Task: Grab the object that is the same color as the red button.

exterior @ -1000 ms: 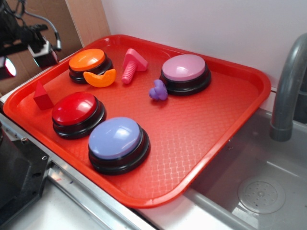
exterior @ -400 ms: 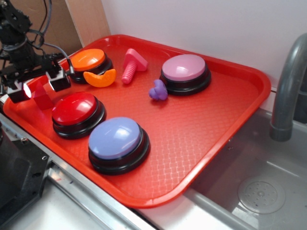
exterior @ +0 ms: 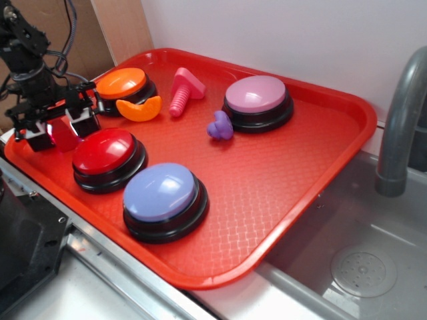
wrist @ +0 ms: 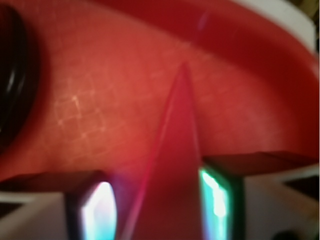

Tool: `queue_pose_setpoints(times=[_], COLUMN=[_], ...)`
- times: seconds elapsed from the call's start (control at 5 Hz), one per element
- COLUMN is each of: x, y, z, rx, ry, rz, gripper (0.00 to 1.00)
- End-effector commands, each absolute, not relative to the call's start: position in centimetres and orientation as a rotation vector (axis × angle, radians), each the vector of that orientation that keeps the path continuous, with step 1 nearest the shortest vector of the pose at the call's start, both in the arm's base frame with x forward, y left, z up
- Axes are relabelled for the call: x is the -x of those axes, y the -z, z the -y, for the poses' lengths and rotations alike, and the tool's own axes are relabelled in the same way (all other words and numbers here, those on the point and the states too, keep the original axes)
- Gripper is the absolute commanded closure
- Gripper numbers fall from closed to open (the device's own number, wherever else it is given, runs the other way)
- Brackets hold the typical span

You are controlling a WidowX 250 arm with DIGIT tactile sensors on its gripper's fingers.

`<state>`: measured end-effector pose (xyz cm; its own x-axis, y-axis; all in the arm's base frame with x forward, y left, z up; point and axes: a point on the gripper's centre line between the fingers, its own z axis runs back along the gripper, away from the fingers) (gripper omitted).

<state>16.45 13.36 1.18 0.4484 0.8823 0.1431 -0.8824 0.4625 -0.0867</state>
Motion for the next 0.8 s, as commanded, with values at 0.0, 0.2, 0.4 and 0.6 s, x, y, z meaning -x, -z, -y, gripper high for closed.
queue_pose_setpoints(times=[0.0,0.2,0.4,0.6], x=[-16.1,-17.0,-18.9,-21.1], y=[-6.0,-11.0,-15.5,-17.6], z=[-13.5,-11.7,-9.3,-5.4], rx=[-0.086,-0.040,0.040,0.092], ry=[-0.957,-0.817,-0.655,-0.497], rz=[0.207,0.231,0.240,0.227], gripper=[1.00,1.00,1.00,1.00])
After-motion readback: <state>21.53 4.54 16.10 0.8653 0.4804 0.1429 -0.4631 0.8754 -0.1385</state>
